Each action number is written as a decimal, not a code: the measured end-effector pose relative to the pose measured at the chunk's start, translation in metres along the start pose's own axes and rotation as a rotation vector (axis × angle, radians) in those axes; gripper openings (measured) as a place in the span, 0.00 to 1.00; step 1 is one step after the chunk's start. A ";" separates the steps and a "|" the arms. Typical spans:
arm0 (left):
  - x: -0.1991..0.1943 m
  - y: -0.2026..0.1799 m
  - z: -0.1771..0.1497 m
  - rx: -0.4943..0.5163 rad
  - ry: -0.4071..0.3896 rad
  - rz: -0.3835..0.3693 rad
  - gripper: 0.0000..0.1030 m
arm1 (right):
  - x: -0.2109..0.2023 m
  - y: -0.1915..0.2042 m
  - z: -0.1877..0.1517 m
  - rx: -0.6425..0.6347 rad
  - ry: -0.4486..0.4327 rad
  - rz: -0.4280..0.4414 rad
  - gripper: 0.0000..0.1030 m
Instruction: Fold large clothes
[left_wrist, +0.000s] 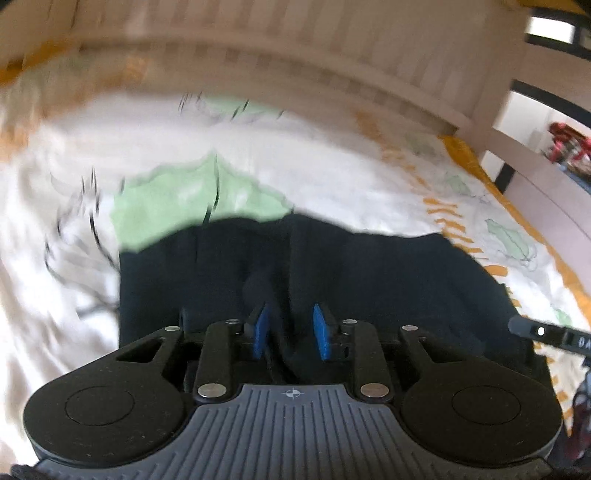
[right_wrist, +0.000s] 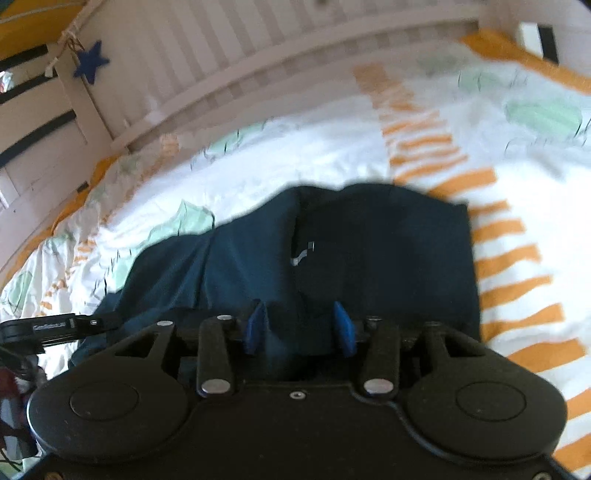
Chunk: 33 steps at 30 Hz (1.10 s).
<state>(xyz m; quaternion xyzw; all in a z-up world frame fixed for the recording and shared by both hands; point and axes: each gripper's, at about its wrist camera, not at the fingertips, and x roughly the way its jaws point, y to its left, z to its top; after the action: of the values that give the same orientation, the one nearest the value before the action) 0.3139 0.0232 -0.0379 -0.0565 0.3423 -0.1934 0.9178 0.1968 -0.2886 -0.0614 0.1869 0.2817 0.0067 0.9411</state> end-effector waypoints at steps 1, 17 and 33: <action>-0.007 -0.007 0.000 0.025 -0.019 -0.004 0.29 | -0.006 0.002 0.000 -0.009 -0.017 -0.001 0.54; 0.052 -0.050 -0.042 0.271 0.043 0.092 0.47 | 0.057 0.053 -0.023 -0.288 0.077 -0.018 0.50; 0.049 -0.048 -0.063 0.267 -0.071 0.076 0.51 | 0.059 0.052 -0.046 -0.312 -0.041 -0.021 0.51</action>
<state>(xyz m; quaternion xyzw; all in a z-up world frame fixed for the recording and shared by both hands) 0.2914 -0.0388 -0.1037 0.0722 0.2828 -0.2000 0.9353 0.2268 -0.2173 -0.1093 0.0356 0.2598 0.0368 0.9643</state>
